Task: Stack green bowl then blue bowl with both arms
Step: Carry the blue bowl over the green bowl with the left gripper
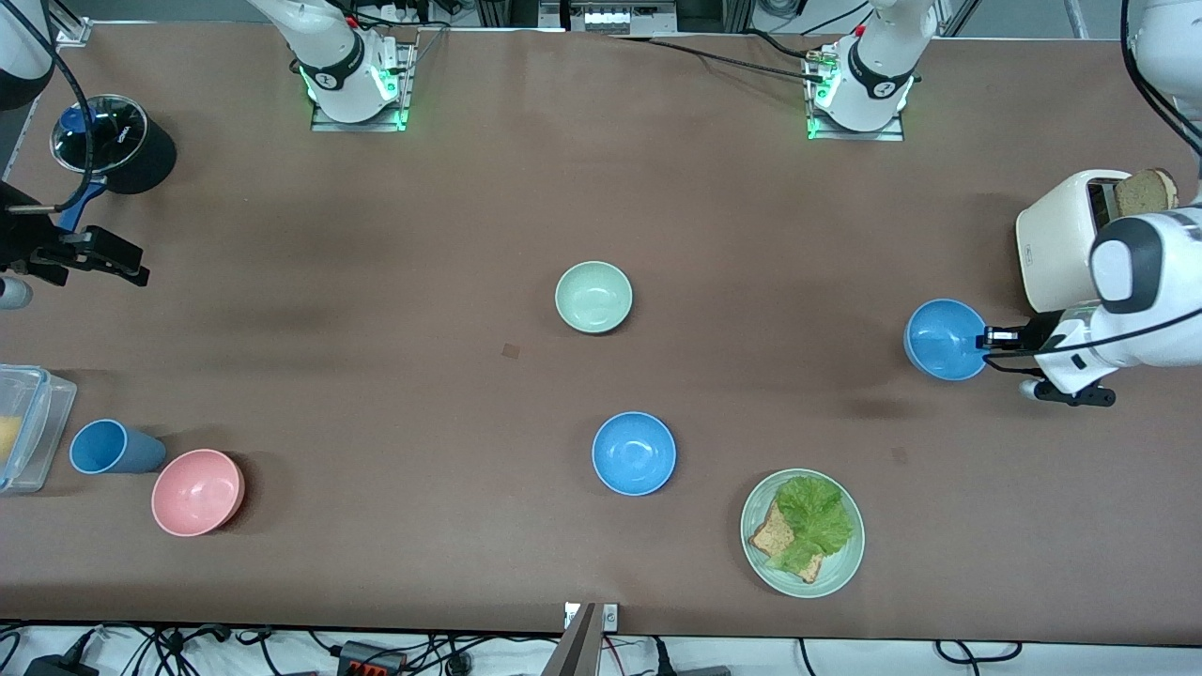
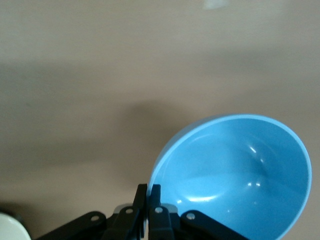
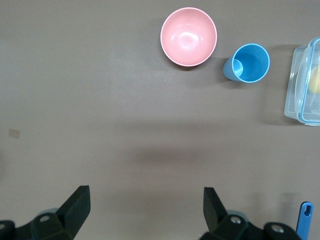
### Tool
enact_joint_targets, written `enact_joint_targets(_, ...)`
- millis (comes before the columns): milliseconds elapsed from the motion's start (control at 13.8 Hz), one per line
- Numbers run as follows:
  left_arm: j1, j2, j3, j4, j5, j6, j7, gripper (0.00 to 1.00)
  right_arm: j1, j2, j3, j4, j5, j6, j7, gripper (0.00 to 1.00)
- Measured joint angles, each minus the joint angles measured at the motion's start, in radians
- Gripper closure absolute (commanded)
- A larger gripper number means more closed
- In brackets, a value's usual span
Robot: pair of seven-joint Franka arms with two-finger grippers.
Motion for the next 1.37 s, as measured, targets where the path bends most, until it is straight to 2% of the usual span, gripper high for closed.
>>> enact_joint_targets(144, -0.001, -0.008, -0.081, 0.064, -0.007, -0.1, -0.125, 1.0, 0.0, 0.0, 0.0, 0.0, 0.004, 0.002, 0.002, 0.0)
enact_joint_targets(289, -0.004, -0.016, -0.171, 0.085, -0.05, -0.146, -0.292, 1.0, 0.001, 0.004, 0.0, 0.0, 0.007, 0.002, 0.002, 0.0)
enact_joint_targets(578, -0.012, -0.015, -0.364, 0.086, -0.086, -0.147, -0.682, 1.0, 0.032, 0.016, -0.026, 0.0, 0.009, 0.015, 0.006, 0.0)
enact_joint_targets(722, -0.043, -0.011, -0.432, 0.08, -0.087, -0.1, -0.861, 1.0, 0.031, 0.016, -0.036, 0.0, 0.015, 0.019, 0.006, 0.0)
enact_joint_targets(1083, -0.247, 0.019, -0.448, 0.06, -0.088, 0.079, -1.288, 1.0, 0.032, 0.015, -0.039, 0.003, 0.017, 0.023, 0.006, 0.0)
enact_joint_targets(1372, -0.359, 0.025, -0.449, -0.055, -0.088, 0.315, -1.536, 1.0, 0.033, 0.013, -0.039, 0.003, 0.017, 0.021, 0.006, 0.0)
